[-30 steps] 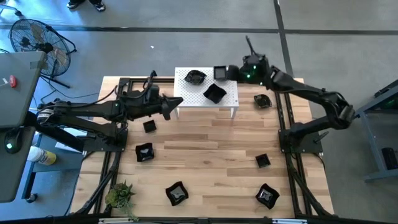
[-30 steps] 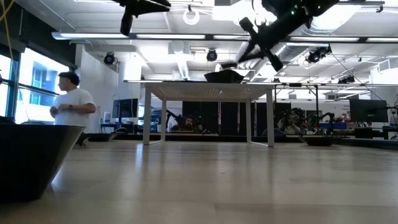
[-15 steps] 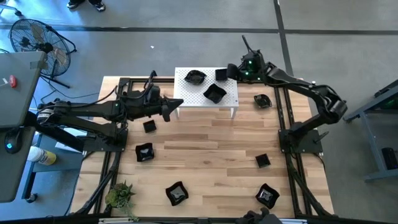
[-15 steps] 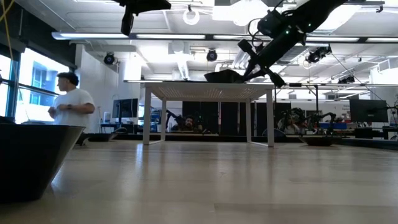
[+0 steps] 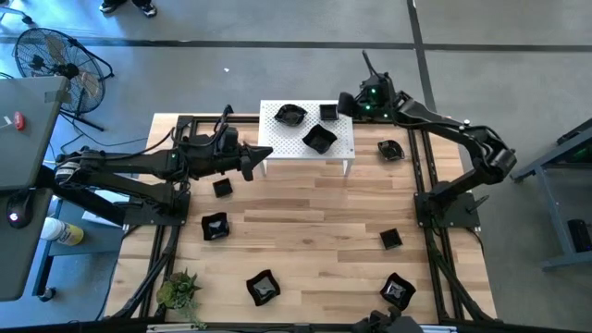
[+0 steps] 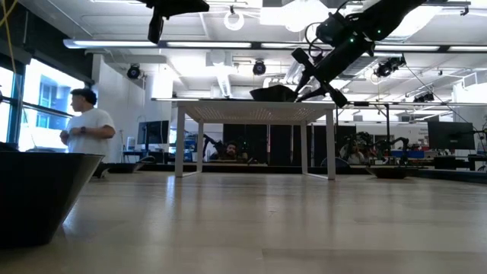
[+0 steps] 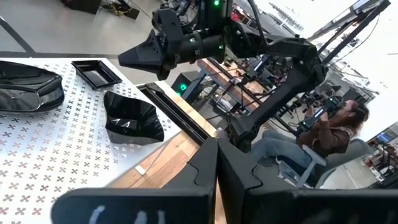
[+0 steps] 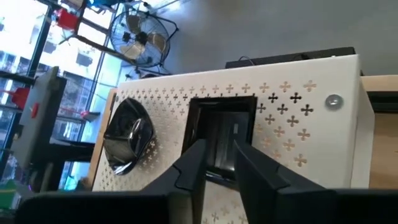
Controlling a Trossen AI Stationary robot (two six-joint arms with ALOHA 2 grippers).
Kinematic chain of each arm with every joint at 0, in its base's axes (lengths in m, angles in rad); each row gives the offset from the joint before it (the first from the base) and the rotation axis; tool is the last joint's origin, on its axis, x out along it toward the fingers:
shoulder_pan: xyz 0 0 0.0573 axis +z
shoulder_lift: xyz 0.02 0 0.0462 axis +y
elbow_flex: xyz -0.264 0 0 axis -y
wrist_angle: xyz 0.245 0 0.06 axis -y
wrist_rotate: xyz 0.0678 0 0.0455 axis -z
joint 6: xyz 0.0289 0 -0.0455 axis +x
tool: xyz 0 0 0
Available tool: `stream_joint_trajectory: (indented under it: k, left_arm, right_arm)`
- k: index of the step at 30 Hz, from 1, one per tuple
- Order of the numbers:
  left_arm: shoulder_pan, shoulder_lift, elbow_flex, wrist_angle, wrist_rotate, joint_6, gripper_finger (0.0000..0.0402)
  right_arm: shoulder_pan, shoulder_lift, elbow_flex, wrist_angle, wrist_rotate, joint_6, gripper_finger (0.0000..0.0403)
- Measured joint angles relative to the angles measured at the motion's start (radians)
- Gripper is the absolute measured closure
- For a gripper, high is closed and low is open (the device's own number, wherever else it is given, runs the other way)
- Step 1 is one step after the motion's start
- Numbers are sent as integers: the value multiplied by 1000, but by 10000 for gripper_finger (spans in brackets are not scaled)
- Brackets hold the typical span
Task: Pick & Place Mini shaped plates
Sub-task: Stack the distorted square plate on top of the distorted square plate on the shelf
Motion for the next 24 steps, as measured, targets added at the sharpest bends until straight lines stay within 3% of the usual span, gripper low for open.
stream_joint_trajectory:
  k: [5,12,17,24]
  left_arm:
    - [0,0,0,-1,0,29,399]
    - [0,0,0,-69,4,53,399]
    - [0,15,0,-108,36,113,399]
    - [0,17,-2,-138,69,208,399]
  right_arm:
    - [-5,-33,0,-7,-83,-112,330]
    - [99,-232,0,-174,-96,-389,397]
    - [291,-373,-54,-293,1,-430,397]
    - [645,-517,-149,-463,115,-319,400]
